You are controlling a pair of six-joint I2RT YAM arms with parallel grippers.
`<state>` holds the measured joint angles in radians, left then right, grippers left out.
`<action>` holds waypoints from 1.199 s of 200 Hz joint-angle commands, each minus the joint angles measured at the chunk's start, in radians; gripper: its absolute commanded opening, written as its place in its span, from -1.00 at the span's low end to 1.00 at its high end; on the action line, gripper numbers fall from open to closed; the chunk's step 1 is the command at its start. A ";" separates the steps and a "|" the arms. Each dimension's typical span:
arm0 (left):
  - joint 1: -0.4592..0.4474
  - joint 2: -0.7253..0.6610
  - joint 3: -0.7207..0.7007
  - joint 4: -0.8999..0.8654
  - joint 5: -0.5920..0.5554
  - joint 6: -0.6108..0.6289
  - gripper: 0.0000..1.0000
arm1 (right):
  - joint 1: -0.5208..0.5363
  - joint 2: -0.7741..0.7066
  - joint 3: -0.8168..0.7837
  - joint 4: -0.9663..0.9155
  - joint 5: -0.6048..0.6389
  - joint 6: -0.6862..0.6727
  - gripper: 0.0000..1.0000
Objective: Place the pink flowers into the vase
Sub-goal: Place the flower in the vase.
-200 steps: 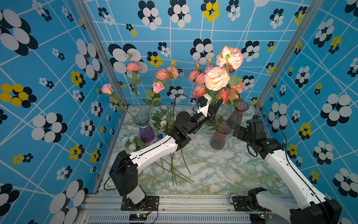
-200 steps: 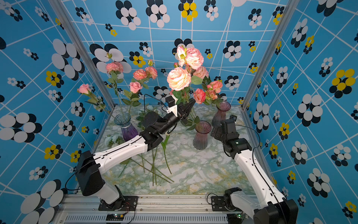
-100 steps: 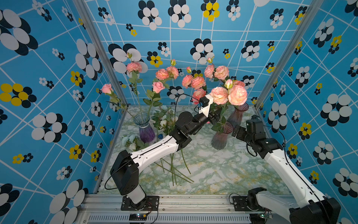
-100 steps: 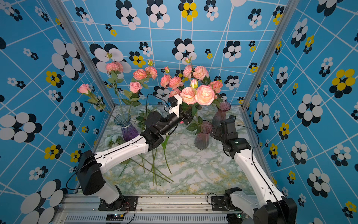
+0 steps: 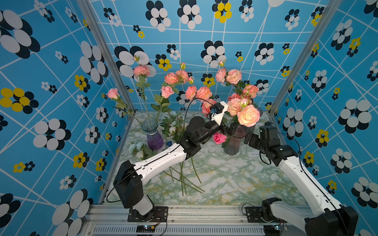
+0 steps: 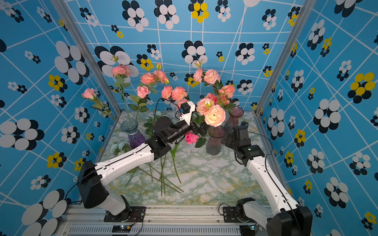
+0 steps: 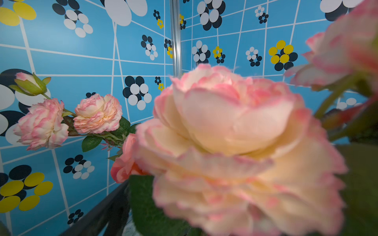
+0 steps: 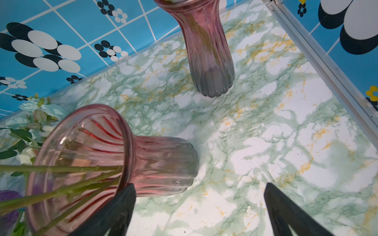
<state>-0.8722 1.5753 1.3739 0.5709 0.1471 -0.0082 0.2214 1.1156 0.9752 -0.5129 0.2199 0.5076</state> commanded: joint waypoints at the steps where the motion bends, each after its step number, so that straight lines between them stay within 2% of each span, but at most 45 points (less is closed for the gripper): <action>1: -0.008 -0.044 0.048 -0.059 0.038 0.012 0.99 | -0.001 0.005 0.003 -0.003 -0.037 0.016 0.99; 55: -0.024 -0.032 0.075 -0.090 0.057 0.008 0.99 | 0.000 0.018 0.022 -0.013 -0.051 0.021 0.99; 148: -0.050 0.000 0.139 -0.134 0.076 0.002 0.99 | -0.001 0.092 0.172 -0.029 -0.092 0.029 0.98; 195: -0.065 0.033 0.158 -0.131 0.078 -0.015 0.99 | -0.001 0.257 0.332 -0.064 -0.157 0.037 0.98; 240: -0.067 0.021 0.174 -0.163 0.075 0.010 0.99 | -0.001 0.296 0.320 -0.063 -0.176 0.026 0.98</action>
<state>-0.9363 1.5997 1.4998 0.4210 0.2111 -0.0097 0.2214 1.4132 1.3006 -0.5495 0.0719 0.5323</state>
